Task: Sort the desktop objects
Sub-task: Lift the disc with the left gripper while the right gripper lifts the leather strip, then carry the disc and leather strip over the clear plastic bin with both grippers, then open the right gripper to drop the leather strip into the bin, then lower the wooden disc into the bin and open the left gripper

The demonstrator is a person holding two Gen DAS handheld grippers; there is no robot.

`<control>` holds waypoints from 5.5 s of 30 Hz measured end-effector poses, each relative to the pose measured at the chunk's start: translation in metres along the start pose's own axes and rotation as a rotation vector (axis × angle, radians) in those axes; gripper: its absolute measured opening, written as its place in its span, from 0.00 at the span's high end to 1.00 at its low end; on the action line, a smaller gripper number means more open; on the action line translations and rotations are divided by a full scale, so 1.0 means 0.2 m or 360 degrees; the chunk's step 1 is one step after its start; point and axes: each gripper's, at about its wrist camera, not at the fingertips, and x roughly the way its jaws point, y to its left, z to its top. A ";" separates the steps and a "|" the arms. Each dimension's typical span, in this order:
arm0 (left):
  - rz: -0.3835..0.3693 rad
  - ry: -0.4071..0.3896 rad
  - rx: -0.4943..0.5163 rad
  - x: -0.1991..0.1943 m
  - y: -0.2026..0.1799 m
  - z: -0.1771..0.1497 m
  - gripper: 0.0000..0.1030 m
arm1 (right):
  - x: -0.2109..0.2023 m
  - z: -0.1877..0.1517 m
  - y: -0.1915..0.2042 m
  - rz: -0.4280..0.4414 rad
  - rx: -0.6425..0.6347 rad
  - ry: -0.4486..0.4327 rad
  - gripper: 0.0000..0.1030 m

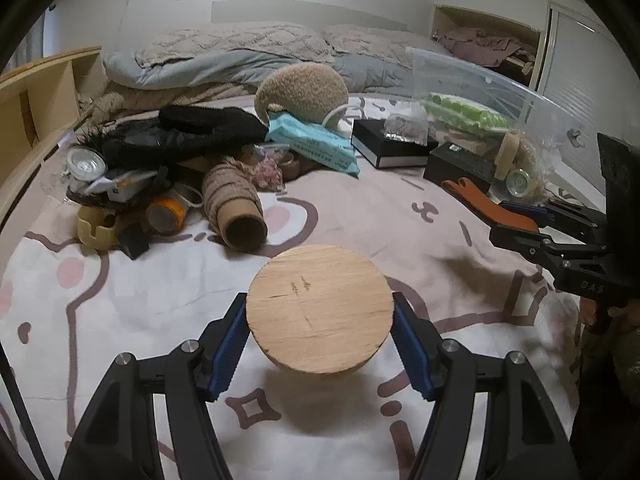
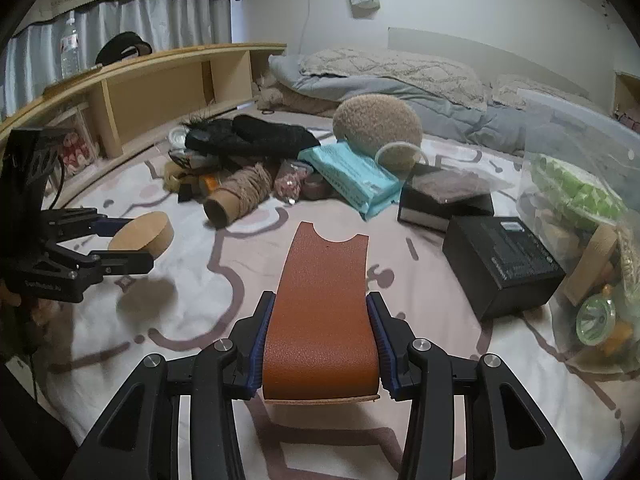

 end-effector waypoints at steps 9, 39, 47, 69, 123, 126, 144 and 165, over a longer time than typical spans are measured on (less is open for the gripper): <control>0.0054 -0.0090 0.0007 -0.13 0.00 0.08 0.34 | -0.09 0.08 0.04 -0.0029 -0.0041 -0.0034 0.56; 0.0135 -0.0533 0.0230 -0.68 -0.30 0.71 0.34 | -0.76 0.62 -0.11 -0.0123 -0.0075 -0.0312 0.56; 0.0051 -0.0672 0.0260 -0.75 -0.47 0.96 0.34 | -0.96 0.82 -0.30 -0.0235 -0.0029 -0.0403 0.56; -0.0255 -0.0774 0.0342 -0.45 -1.07 1.48 0.34 | -1.01 0.81 -0.96 -0.0673 0.0320 -0.0363 0.56; -0.0492 -0.0479 0.0358 0.31 -1.34 1.55 0.34 | -0.60 0.72 -1.60 -0.0783 0.0677 -0.0043 0.12; -0.0507 -0.0461 0.0367 0.33 -1.39 1.53 0.34 | -0.74 0.69 -1.59 -0.0771 0.0761 -0.0160 0.12; -0.0544 -0.0282 0.0311 0.49 -1.71 1.38 0.34 | -1.03 0.60 -1.46 -0.0779 0.0736 -0.0350 0.12; -0.0528 -0.0043 0.0164 0.60 -1.93 1.37 0.34 | -1.12 0.63 -1.44 -0.0736 0.0793 -0.0489 0.12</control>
